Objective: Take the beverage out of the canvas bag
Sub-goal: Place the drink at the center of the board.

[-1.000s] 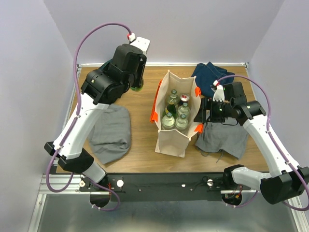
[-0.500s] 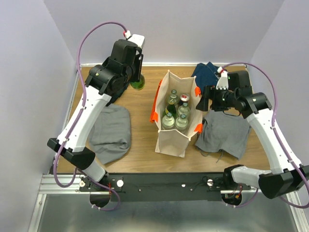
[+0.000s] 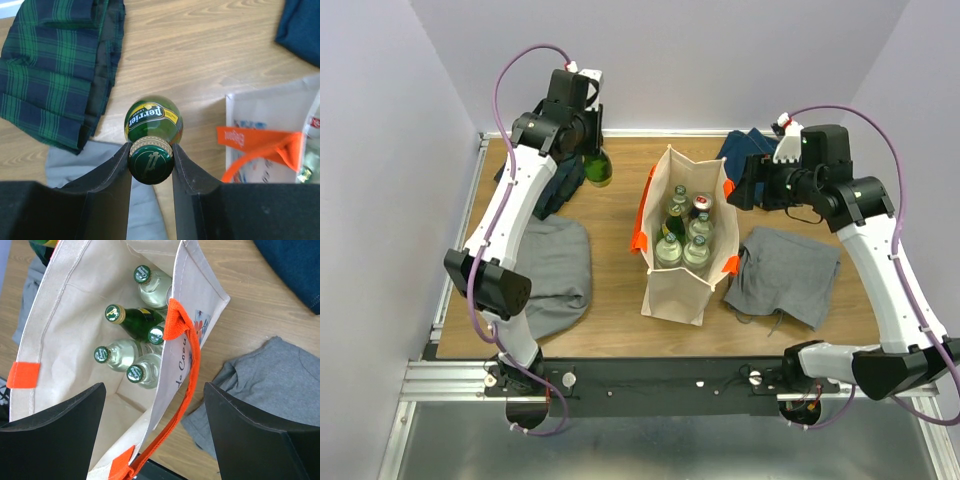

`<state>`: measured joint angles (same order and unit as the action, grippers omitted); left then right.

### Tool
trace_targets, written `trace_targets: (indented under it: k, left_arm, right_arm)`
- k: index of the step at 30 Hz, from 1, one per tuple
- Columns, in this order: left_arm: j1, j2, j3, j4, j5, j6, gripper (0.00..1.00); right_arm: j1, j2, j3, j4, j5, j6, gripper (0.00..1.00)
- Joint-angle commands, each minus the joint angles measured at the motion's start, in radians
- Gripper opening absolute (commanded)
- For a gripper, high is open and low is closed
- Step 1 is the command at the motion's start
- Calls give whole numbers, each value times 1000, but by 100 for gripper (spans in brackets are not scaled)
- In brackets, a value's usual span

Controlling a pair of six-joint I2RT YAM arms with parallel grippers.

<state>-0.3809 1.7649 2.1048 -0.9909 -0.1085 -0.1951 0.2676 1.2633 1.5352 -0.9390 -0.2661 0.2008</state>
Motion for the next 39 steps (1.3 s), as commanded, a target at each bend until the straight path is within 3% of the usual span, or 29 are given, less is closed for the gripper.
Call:
trace_targets:
  k: [1,11,39]
  left_arm:
    - [66,-1,-12,224,128,-3,0]
    - [122,215,121,170,182,8,0]
    - [134,281,55,132,118,94,0]
  right_arm:
    - [2,18,31,-26,19,-23,88]
    - [4,15,22,-26,22,-26,88]
    - [4,-7,-52,14,28,-14,88]
